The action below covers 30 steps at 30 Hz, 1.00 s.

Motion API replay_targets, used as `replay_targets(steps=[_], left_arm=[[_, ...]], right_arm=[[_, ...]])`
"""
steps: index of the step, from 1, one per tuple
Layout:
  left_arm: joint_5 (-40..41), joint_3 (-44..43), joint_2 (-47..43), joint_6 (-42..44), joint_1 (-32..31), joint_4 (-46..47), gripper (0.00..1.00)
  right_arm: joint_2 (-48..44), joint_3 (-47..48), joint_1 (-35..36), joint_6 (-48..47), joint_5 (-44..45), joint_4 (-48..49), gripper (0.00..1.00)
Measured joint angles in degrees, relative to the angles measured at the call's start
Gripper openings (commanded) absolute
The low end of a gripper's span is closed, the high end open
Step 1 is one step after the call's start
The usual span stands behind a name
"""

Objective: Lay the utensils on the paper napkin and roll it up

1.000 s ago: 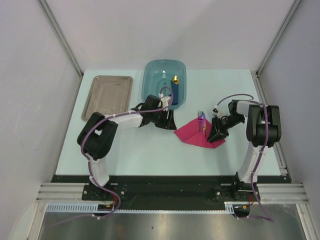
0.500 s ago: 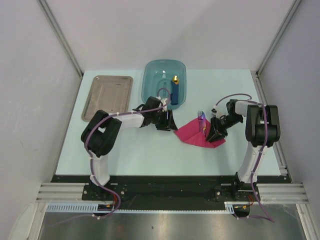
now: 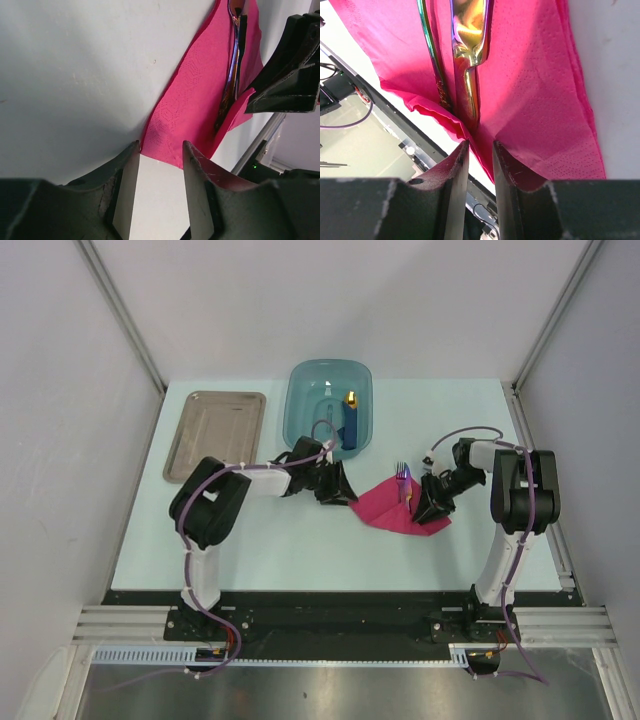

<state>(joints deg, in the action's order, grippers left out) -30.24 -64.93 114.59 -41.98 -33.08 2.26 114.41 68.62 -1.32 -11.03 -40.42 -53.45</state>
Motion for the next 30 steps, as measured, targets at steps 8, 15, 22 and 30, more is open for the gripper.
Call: replay_targets(steps=[8, 15, 22, 30], left_arm=[[-0.42, 0.15, 0.92, -2.84, -0.28, 1.57, 0.28], [0.28, 0.15, 1.05, -2.05, -0.24, 1.53, 0.00], [1.11, 1.18, 0.79, 0.39, 0.50, 1.55, 0.00], [1.55, 5.33, -2.49, 1.99, 2.71, 1.57, 0.00]], right_arm=[[0.00, 0.24, 0.00, 0.07, 0.17, 0.00, 0.31], [0.00, 0.50, 0.37, 0.15, 0.35, 0.02, 0.31], [0.00, 0.96, 0.85, 0.31, -0.63, -0.02, 0.35], [-0.46, 3.39, 0.85, -0.44, -6.62, -2.14, 0.47]])
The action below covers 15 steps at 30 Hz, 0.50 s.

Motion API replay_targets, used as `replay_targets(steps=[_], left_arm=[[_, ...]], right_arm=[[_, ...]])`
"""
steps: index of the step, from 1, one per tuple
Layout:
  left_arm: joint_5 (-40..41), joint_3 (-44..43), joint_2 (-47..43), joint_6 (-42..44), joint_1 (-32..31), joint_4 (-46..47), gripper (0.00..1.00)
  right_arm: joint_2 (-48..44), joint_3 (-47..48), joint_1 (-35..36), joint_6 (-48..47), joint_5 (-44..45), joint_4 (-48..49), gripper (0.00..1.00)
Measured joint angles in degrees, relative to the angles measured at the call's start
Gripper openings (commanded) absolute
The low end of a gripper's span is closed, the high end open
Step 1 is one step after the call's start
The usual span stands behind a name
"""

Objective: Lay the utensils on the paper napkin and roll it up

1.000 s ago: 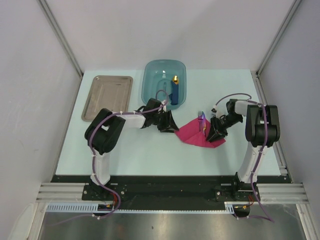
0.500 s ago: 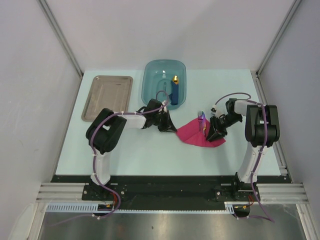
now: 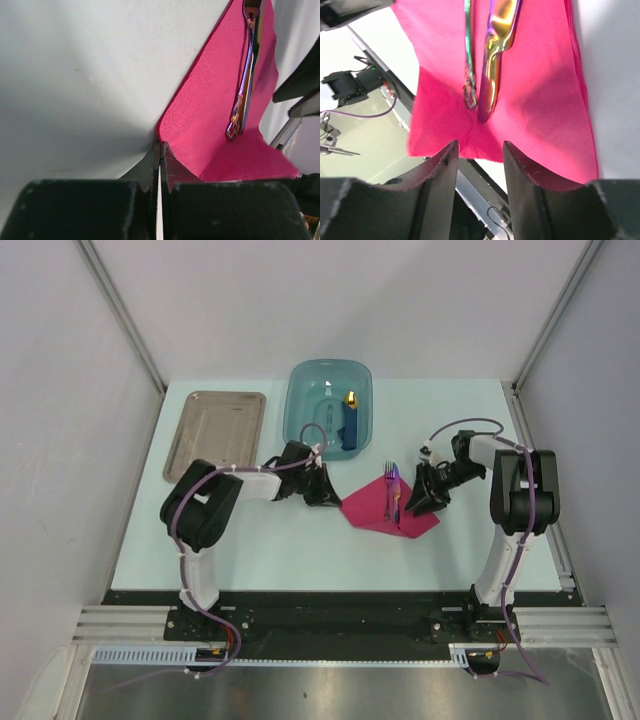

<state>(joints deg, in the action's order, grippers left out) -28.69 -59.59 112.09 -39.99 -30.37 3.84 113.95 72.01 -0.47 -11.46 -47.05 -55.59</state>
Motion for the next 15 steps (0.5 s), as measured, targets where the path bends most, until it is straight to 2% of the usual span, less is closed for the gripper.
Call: replay_targets(steps=[15], left_arm=[[0.81, 12.39, -10.99, 3.06, 8.17, -3.74, 0.00]], right_arm=[[-1.55, 1.64, 0.00, -0.37, -2.08, -2.03, 0.46]])
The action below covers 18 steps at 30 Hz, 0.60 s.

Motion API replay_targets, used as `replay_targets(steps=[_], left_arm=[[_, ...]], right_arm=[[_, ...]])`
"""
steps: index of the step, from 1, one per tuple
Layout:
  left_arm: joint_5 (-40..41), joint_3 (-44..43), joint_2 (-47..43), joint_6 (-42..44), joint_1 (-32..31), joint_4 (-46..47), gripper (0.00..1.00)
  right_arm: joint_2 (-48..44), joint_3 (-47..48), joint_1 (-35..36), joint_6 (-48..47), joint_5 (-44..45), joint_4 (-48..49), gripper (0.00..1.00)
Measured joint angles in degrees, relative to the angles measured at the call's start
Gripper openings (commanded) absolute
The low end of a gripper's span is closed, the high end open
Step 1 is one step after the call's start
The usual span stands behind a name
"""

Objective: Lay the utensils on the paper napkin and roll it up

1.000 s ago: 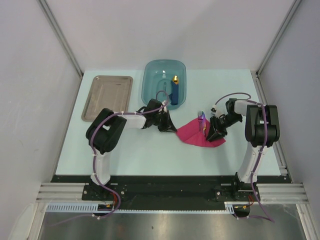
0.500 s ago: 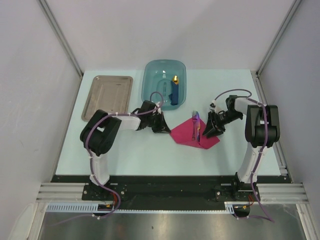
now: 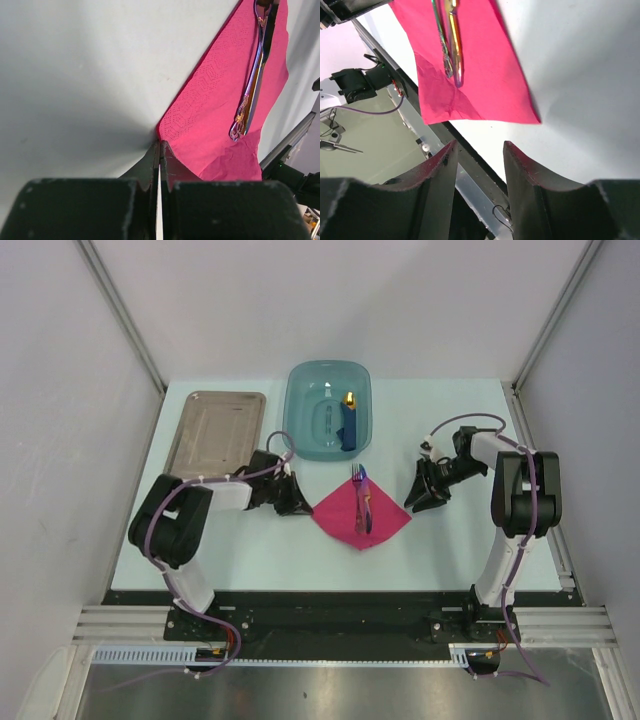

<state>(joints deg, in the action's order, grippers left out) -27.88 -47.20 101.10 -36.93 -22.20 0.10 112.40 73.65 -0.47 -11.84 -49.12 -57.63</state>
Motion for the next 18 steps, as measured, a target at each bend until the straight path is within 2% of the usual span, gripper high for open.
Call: replay_targets(steps=[9, 18], left_arm=[[0.63, 4.33, -5.01, 3.72, 3.30, -2.82, 0.00], [0.72, 6.60, -8.02, 7.10, 6.29, -4.92, 0.00]], right_arm=[[-0.22, -0.07, 3.78, 1.11, 0.17, 1.09, 0.45], [-4.55, -3.17, 6.21, 3.96, 0.09, 4.90, 0.44]])
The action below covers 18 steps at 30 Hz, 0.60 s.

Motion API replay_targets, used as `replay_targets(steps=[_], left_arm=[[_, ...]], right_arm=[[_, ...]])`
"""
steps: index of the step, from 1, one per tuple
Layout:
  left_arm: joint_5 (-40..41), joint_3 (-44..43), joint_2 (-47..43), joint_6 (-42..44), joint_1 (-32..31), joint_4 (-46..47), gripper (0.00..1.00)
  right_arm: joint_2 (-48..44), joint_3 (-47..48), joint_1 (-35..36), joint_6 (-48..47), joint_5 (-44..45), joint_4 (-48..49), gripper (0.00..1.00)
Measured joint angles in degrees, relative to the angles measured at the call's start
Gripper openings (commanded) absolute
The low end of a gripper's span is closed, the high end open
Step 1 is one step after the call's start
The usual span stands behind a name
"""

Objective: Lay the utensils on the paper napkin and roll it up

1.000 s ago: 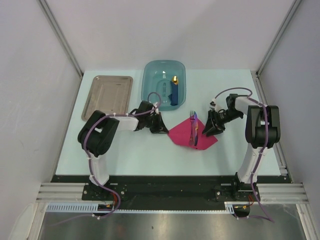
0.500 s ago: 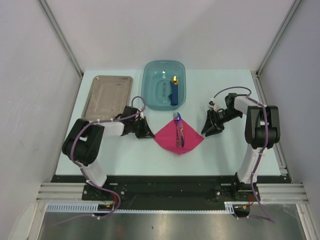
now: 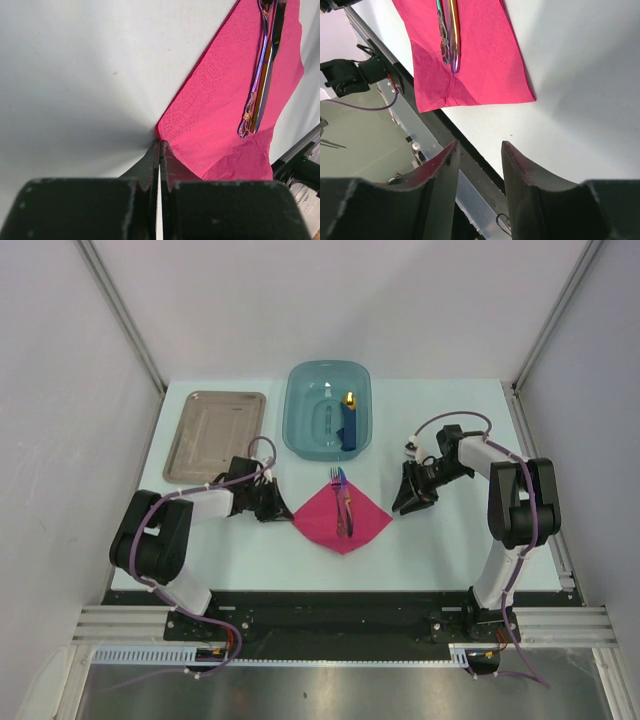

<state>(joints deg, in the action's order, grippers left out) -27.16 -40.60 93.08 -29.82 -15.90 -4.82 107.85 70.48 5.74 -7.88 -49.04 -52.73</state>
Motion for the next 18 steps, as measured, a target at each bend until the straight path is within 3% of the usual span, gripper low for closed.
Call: replay_targets(steps=[7, 11, 14, 18], left_arm=[[-0.26, 0.04, -0.42, 2.99, 1.84, -0.96, 0.03], [-1.84, -0.02, -0.63, 4.98, 2.51, -1.09, 0.54], [-3.34, 0.17, -3.30, 6.93, 2.64, -1.31, 0.65], [-4.20, 0.74, -12.00, 12.79, 2.27, -1.86, 0.66]], right_arm=[[-1.84, -1.75, 1.90, 1.36, 0.02, 2.21, 0.44], [-3.08, -2.73, 2.38, 1.95, -0.48, 3.45, 0.45], [-4.94, -2.93, 2.34, 1.97, -1.03, 4.66, 0.45], [-8.11, -2.91, 2.36, 1.99, -2.29, 6.64, 0.43]])
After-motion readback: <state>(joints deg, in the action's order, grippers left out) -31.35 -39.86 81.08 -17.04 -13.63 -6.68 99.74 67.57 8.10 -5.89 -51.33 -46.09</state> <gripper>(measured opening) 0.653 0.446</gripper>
